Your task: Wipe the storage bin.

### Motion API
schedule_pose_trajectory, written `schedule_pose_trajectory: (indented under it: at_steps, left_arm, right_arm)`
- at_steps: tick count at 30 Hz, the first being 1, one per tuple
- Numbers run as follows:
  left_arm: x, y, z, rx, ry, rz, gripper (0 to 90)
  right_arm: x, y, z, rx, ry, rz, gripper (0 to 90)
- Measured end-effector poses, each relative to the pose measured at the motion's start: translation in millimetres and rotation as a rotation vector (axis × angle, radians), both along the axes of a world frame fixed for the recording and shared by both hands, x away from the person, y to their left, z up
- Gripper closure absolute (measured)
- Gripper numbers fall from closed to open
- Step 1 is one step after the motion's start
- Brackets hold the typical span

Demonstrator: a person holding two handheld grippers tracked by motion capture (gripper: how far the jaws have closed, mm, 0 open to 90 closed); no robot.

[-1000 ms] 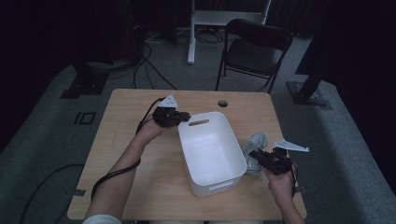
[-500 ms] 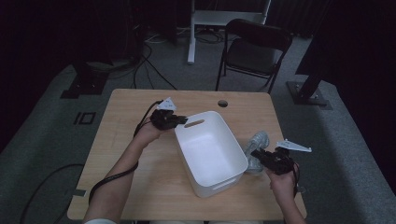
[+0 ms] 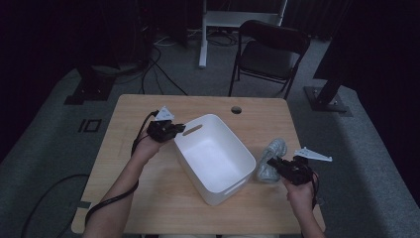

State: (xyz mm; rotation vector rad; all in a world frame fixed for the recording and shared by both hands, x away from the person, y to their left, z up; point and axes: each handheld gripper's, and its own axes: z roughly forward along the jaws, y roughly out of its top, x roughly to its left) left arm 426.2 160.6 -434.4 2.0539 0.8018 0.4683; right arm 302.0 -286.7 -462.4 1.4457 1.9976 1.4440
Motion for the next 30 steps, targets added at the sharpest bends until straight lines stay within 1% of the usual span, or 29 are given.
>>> schedule_pose_trajectory:
  at_steps: [1,2,3,4,6,7,9,10,11,12,13,15,16,17,18,19,20,21,22,23,25,27,28,30]
  left_arm:
    - [-1.5,2.7,-0.2,-0.005,0.003,0.028,86.1]
    - [-1.5,2.7,-0.2,-0.005,0.003,0.028,86.2]
    - [-3.9,6.0,0.2,-0.003,0.006,0.073,86.2]
    - [-5.1,6.9,0.8,0.005,0.007,0.089,86.1]
    - [-8.0,10.7,1.2,0.020,0.001,0.111,86.0]
    - [-9.3,13.3,1.2,0.012,0.009,0.119,86.1]
    - [-12.4,18.4,1.5,0.016,0.011,0.143,86.0]
    - [-12.4,18.4,1.5,0.016,0.011,0.143,86.1]
    - [-15.9,23.2,1.6,0.021,0.009,0.175,86.0]
    - [-15.9,23.2,1.6,0.021,0.009,0.175,86.1]
    - [-18.8,27.8,1.6,0.012,0.017,0.197,86.1]
    - [-20.7,29.1,1.4,0.016,0.012,0.204,86.0]
    - [-22.6,30.1,1.0,0.010,0.012,0.209,86.1]
    - [-25.3,33.5,-1.0,-0.021,0.011,0.211,86.1]
    - [-26.4,34.7,-2.2,-0.041,0.012,0.209,86.0]
    - [-27.6,36.0,-3.3,-0.051,0.005,0.203,85.7]
    - [-27.6,36.0,-3.3,-0.051,0.005,0.203,85.4]
    - [-30.0,38.4,-5.9,-0.070,-0.006,0.188,85.1]
    - [-30.0,38.4,-5.9,-0.070,-0.006,0.188,84.5]
    - [-32.3,40.6,-9.4,-0.088,-0.021,0.175,84.3]
    - [-34.2,43.1,-12.1,-0.118,-0.028,0.165,84.2]
    - [-35.0,43.7,-12.7,-0.126,-0.028,0.163,84.6]
    - [-35.5,43.4,-12.8,-0.121,-0.035,0.162,84.7]
    - [-35.5,43.4,-12.8,-0.121,-0.035,0.162,84.8]
  right_arm:
    - [-0.2,0.3,0.3,0.001,-0.001,0.001,75.8]
    - [-0.5,0.6,0.7,-0.001,-0.003,0.003,75.8]
    - [-0.9,1.1,1.4,-0.002,-0.003,0.005,75.8]
    - [-1.2,1.7,2.2,-0.006,-0.007,0.006,75.8]
    - [-1.5,1.5,2.9,-0.008,-0.011,0.005,75.8]
    - [-1.6,1.3,3.0,-0.003,-0.011,0.006,75.8]
    - [-2.1,2.2,2.9,-0.002,-0.009,0.011,75.7]
    - [-2.1,2.2,2.9,-0.002,-0.009,0.011,75.7]
    - [-2.8,4.6,2.7,-0.004,-0.008,0.022,75.8]
    - [-2.9,6.3,2.4,-0.004,-0.007,0.027,75.8]
    - [-3.2,8.4,2.5,-0.005,-0.006,0.036,75.7]
    - [-3.6,11.0,2.7,-0.006,-0.006,0.046,75.7]
    - [-4.6,17.3,4.0,-0.003,-0.009,0.074,75.8]
    - [-5.5,21.0,5.2,-0.003,-0.012,0.086,75.8]
    - [-6.7,24.8,6.9,-0.003,-0.018,0.102,75.7]
    - [-8.1,28.9,8.8,-0.001,-0.024,0.118,75.7]
    - [-9.5,33.2,10.8,-0.001,-0.032,0.134,75.7]
    - [-10.3,37.5,12.7,-0.007,-0.039,0.149,75.7]
    - [-10.4,41.5,13.8,-0.008,-0.047,0.161,75.8]
    - [-10.2,45.2,14.7,-0.012,-0.048,0.169,75.7]
    - [-7.3,52.5,14.4,-0.031,-0.052,0.178,75.8]
    - [-2.8,58.6,11.8,-0.051,-0.046,0.182,75.7]
    - [-0.6,61.3,9.9,-0.059,-0.043,0.182,75.8]
    - [1.6,63.6,7.9,-0.061,-0.036,0.186,75.8]
